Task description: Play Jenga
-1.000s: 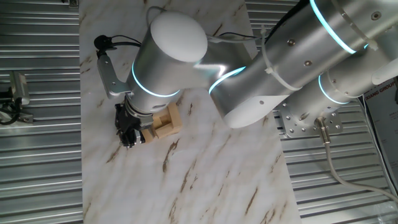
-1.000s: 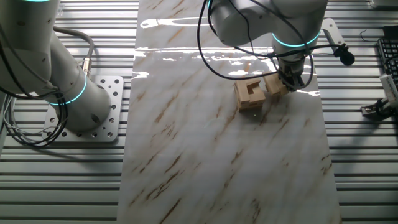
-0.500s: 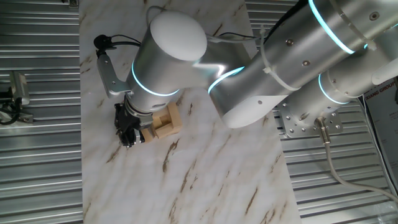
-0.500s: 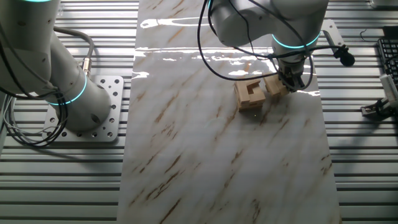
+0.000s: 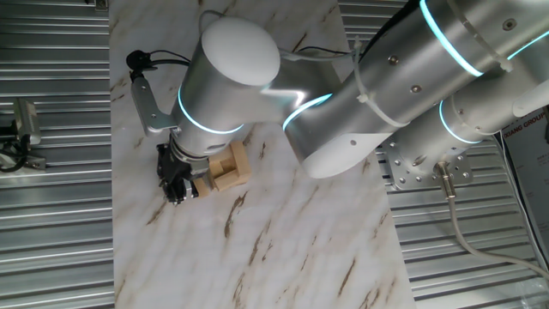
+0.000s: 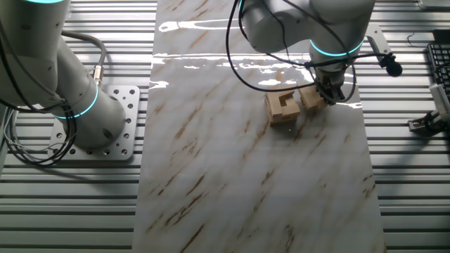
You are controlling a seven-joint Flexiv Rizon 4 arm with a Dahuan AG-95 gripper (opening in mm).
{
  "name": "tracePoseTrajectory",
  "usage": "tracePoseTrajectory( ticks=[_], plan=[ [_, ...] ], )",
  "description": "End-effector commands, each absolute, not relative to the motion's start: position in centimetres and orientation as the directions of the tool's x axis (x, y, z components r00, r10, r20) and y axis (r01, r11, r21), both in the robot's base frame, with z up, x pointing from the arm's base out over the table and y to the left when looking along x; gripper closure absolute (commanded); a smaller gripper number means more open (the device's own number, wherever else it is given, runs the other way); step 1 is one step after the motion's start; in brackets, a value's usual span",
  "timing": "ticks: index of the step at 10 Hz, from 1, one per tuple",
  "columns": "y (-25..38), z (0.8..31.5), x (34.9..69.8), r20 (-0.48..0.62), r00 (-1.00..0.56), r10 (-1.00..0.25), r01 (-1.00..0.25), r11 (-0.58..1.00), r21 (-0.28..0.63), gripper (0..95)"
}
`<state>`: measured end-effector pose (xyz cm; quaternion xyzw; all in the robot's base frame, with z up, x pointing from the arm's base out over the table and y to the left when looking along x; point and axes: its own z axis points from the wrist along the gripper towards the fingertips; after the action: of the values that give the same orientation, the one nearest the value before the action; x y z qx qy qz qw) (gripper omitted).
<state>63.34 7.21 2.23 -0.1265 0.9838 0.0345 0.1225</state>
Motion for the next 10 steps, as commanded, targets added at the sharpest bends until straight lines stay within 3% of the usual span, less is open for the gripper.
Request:
tracePoseTrajectory(
  ticks=[1,5,10],
  plan=[
    [7.20,2.30,63.40,-0.240,-0.941,-0.240,-0.256,0.966,0.037,95.0],
    [7.19,2.29,63.39,-0.205,-0.950,-0.235,-0.248,0.968,0.044,95.0],
    [7.18,2.30,63.40,-0.250,-0.940,-0.234,-0.251,0.967,0.036,95.0]
  ],
)
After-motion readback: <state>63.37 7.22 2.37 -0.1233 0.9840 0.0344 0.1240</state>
